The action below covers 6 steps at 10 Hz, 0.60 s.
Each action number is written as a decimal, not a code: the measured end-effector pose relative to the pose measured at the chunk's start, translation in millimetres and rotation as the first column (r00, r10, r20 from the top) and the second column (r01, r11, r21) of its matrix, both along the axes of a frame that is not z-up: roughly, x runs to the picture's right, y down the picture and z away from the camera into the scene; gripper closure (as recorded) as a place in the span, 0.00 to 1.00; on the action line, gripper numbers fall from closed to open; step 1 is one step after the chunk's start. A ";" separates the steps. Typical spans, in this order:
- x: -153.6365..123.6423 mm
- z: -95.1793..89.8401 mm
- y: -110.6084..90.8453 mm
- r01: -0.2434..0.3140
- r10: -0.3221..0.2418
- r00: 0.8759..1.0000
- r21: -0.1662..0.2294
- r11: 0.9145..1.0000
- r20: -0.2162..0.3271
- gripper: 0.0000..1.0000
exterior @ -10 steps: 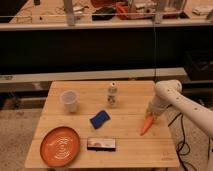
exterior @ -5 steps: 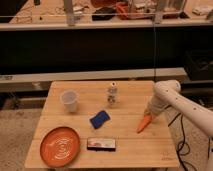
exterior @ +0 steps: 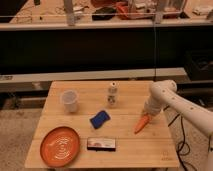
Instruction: Drag the pepper across the table
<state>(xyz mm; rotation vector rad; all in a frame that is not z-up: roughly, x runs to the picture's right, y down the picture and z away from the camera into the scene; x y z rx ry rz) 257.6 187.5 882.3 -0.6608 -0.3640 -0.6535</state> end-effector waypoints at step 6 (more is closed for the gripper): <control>-13.9 -1.1 1.3 0.010 -0.010 1.000 0.000 1.000 0.009 1.00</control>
